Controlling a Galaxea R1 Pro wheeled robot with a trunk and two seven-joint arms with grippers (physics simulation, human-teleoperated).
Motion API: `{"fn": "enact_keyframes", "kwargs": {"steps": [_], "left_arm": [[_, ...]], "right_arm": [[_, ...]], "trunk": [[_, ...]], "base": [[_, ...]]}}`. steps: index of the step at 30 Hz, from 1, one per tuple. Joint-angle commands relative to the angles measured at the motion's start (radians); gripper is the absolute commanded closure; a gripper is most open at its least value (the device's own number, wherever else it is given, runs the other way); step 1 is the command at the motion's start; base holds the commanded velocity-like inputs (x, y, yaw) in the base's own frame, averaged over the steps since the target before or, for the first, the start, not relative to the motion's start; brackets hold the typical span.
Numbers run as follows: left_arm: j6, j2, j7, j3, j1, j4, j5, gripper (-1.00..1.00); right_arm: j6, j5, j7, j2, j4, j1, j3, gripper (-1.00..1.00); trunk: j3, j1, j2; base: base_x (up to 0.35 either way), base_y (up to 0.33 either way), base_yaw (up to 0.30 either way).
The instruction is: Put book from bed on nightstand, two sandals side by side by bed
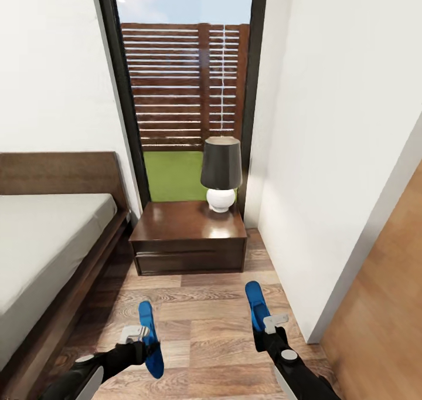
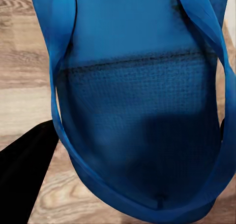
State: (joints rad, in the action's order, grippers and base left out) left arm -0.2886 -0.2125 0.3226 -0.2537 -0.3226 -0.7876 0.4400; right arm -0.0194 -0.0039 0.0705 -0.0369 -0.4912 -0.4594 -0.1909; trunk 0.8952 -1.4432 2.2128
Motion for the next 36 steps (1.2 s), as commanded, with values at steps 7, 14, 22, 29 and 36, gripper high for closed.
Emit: {"fn": "enact_keyframes", "kwargs": {"steps": [7, 14, 22, 29, 36], "left_arm": [[0.091, 0.0, 0.001, -0.005, -0.001, 0.068, 0.016, 1.0], [0.094, 0.018, 0.0, -0.015, -0.001, 0.101, 0.017, 1.0], [0.094, 0.018, 0.0, -0.015, -0.001, 0.102, 0.017, 1.0], [0.094, 0.018, 0.0, -0.015, -0.001, 0.102, 0.017, 1.0], [0.094, 0.021, 0.0, -0.015, -0.001, 0.102, 0.017, 1.0]], "right_arm": [[-0.002, -0.001, 0.006, 0.0, 0.019, 0.0, -0.006, 1.0], [-0.111, -0.001, 0.007, 0.009, 0.118, 0.001, -0.004, 1.0], [-0.123, -0.001, 0.007, 0.009, 0.125, 0.001, -0.004, 1.0], [-0.124, -0.001, 0.007, 0.009, 0.15, 0.001, -0.004, 1.0], [-0.125, -0.001, 0.007, 0.009, 0.206, 0.001, -0.004, 1.0]], "trunk": [[-0.018, 0.023, -0.042], [-0.018, 0.023, -0.042], [-0.034, 0.043, -0.077], [-0.056, 0.069, -0.126], [-0.075, 0.092, -0.168]], "base": [[0.0, 0.0, 0.025], [0.0, 0.0, 0.0], [0.0, 0.0, 0.0], [0.0, 0.0, 0.0], [0.0, 0.0, 0.179]]}}
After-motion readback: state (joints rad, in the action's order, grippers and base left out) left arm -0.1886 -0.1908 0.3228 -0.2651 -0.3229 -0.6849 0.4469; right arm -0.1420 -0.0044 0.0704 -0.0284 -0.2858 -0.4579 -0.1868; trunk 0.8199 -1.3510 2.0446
